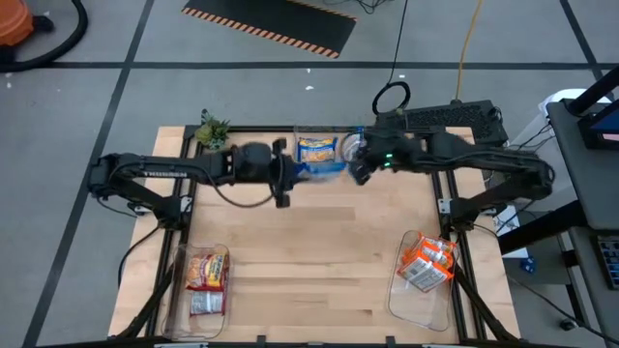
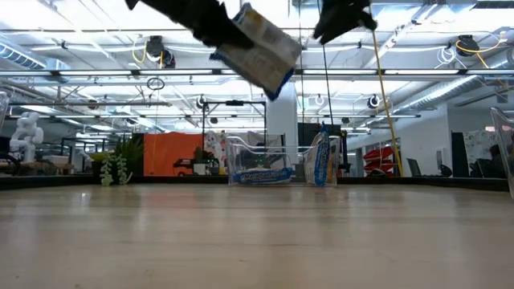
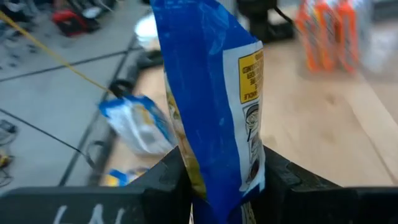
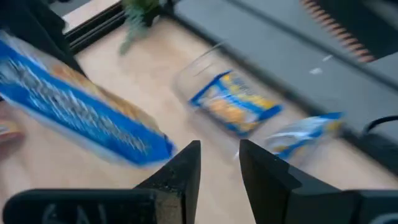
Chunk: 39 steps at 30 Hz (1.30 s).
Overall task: Sort Maruchan noodles
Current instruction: Put the blue noodle pack into the top transparent bin
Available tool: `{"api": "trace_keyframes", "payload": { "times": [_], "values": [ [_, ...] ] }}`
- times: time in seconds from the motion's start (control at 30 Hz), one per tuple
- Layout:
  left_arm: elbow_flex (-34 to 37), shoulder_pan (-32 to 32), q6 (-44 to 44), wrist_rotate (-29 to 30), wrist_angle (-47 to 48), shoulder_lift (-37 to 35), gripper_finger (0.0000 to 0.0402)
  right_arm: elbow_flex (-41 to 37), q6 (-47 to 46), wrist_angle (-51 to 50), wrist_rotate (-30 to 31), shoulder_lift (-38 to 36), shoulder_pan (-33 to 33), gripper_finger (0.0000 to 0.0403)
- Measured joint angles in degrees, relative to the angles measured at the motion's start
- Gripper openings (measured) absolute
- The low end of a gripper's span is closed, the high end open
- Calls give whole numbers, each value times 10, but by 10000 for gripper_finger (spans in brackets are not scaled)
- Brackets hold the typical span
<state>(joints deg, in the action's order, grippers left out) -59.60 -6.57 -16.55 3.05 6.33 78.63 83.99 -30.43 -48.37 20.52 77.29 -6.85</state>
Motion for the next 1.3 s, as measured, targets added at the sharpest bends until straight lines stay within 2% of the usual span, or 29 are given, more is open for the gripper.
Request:
{"api": "trace_keyframes", "payload": {
  "times": [0.17,0.37,0.5,0.6,0.83,1.1,1.3],
  "values": [
    [-66,-36,12,8,4,8,120,0,29,-46,83,-69,0,107],
    [-204,-71,3,42,52,65,120,-4,99,-50,174,-139,0,107],
    [-282,-87,-15,66,83,137,120,-50,164,-33,183,-184,-7,107],
    [-330,-97,-18,85,83,189,120,-99,151,-34,181,-221,-7,107],
    [-418,-108,-23,95,88,288,120,-182,13,-6,71,-311,-7,107],
    [-467,-124,-15,95,118,352,120,-255,-4,75,-55,-379,-7,107],
    [-465,-138,-19,117,148,353,120,-294,-11,154,-131,-387,-7,82]
  ]
}}
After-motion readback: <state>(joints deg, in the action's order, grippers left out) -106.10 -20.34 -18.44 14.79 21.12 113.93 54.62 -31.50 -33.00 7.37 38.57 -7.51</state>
